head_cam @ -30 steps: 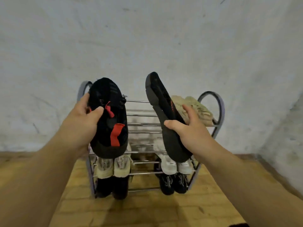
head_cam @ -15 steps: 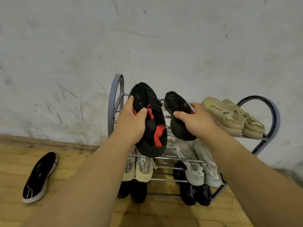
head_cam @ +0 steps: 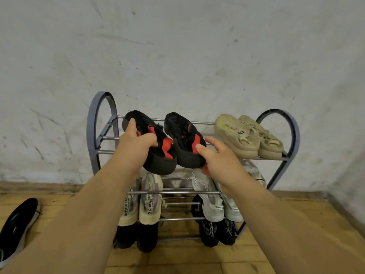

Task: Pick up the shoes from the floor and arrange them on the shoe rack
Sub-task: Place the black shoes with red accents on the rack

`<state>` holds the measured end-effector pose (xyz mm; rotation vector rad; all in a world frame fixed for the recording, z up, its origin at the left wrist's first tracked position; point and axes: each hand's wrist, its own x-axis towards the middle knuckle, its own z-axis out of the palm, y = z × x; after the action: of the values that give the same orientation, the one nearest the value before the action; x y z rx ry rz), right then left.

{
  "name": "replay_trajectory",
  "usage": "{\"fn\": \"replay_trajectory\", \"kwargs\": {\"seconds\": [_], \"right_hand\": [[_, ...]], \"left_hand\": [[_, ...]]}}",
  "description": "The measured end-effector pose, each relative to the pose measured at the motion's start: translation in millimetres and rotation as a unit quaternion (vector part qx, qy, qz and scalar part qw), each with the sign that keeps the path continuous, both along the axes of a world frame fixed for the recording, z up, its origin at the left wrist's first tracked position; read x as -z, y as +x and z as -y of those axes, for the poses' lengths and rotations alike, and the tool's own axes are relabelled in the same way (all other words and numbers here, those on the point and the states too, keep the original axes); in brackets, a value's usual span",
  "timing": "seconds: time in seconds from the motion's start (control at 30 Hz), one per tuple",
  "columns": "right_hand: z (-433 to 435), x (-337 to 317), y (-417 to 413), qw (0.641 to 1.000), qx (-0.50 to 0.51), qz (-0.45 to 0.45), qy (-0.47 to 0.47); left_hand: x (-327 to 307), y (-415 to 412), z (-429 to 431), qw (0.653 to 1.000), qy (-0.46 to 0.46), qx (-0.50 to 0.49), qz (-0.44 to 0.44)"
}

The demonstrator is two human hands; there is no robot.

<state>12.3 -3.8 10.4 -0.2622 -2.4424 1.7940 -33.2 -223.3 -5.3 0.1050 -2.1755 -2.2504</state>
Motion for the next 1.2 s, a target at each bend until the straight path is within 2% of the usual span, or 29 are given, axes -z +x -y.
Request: {"fn": "replay_trajectory", "kwargs": {"seconds": [0.1, 0.2, 0.43, 0.47, 0.53, 0.6, 0.67, 0.8, 1.0, 1.2], "right_hand": [[-2.8, 2.2, 0.2, 0.999, -0.026, 0.016, -0.042], [-3.4, 6.1, -0.2, 0.991, -0.060, 0.028, -0.116], [1.9, 10.2, -0.5, 0.985, -0.050, 0.018, -0.162], [2.5, 10.5, -1.3, 0.986, -0.048, 0.017, -0.158], [3.4, 11.5, -2.8, 0.987, -0.049, 0.014, -0.153], [2.1, 12.0, -3.4, 0.986, -0.055, 0.016, -0.159], [-0.3, 12.9, -3.5, 0.985, -0.063, 0.020, -0.159], [0.9, 9.4, -2.5, 0.989, -0.075, 0.033, -0.123], [-6.7, 3.9, 9.2, 0.971, -0.070, 0.032, -0.227], [-45.9, -18.6, 49.9, 0.977, -0.107, -0.008, -0.183]], "left_hand": [[-18.3, 22.2, -11.1, 0.992, -0.125, 0.000, -0.007], [-21.4, 34.8, -20.8, 0.972, -0.230, -0.046, -0.018], [-24.1, 62.3, -25.7, 0.926, -0.352, -0.134, -0.038], [-25.5, 66.1, -25.5, 0.926, -0.349, -0.140, -0.036], [-26.2, 70.6, -24.0, 0.948, -0.290, -0.131, 0.010], [-26.3, 75.0, -21.5, 0.980, -0.160, -0.093, 0.078], [-24.1, 82.4, -19.7, 0.990, -0.078, -0.034, 0.111], [-19.9, 88.1, -16.6, 0.994, -0.027, 0.005, 0.103], [-28.6, 99.8, -3.7, 0.993, 0.088, -0.023, 0.078], [-55.4, 135.9, 26.8, 0.996, 0.081, -0.024, 0.037]]}}
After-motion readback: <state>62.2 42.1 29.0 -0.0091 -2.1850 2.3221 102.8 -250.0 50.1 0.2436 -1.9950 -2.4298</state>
